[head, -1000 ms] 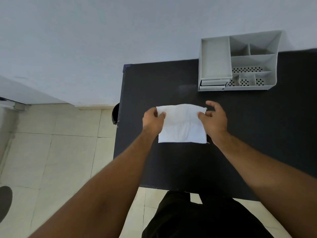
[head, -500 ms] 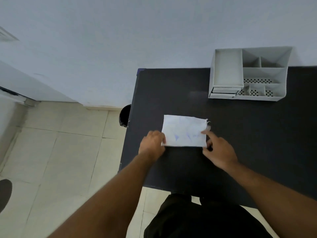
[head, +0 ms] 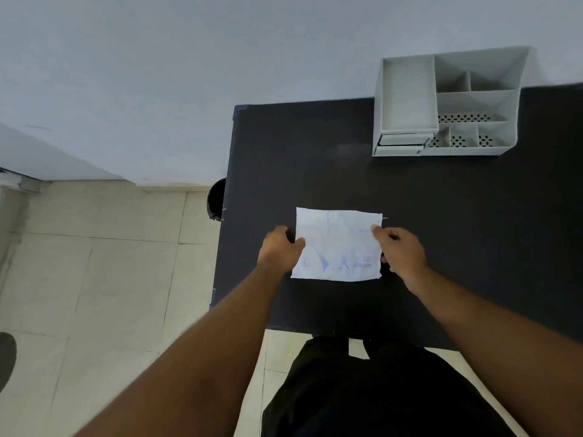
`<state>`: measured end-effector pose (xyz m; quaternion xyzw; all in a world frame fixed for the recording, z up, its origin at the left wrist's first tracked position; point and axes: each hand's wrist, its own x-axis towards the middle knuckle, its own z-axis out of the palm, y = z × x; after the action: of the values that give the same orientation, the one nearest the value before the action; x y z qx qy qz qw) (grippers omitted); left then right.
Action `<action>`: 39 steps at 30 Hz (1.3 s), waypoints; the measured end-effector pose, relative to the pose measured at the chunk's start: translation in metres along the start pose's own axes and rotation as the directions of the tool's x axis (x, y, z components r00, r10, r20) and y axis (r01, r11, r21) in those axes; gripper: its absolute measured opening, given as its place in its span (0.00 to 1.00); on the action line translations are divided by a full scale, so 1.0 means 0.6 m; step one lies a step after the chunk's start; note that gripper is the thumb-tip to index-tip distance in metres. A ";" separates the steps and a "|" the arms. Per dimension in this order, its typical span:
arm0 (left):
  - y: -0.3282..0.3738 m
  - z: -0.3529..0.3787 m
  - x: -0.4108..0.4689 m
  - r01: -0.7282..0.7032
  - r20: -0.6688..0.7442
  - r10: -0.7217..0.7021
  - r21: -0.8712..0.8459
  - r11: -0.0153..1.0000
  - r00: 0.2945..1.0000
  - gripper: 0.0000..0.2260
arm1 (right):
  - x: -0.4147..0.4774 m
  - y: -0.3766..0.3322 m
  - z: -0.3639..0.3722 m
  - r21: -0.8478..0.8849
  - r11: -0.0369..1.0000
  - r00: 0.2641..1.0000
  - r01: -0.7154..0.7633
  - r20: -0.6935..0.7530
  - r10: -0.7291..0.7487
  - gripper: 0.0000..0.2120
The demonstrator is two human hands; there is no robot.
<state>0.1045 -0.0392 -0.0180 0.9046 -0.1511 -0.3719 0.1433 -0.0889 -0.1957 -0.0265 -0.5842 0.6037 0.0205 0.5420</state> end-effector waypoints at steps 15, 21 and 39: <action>0.019 0.016 0.019 0.108 0.041 -0.102 -0.180 0.978 0.994 0.05 | -0.015 0.032 -0.026 0.138 0.988 0.996 -0.067 0.075 0.057 0.10; 0.070 -0.049 0.009 0.001 0.066 0.019 -0.290 0.957 0.998 0.06 | -0.005 0.015 -0.033 0.163 0.984 0.996 -0.074 0.055 0.066 0.07; 0.176 -0.132 -0.070 -0.194 -0.162 0.189 -0.016 0.981 0.968 0.04 | -0.024 -0.046 0.000 0.198 0.979 0.992 -0.050 0.127 0.025 0.08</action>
<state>0.1151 -0.1078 0.1014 0.9102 -0.2200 -0.2849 0.2048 -0.0726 -0.1948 0.0002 -0.5126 0.5787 0.0059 0.6342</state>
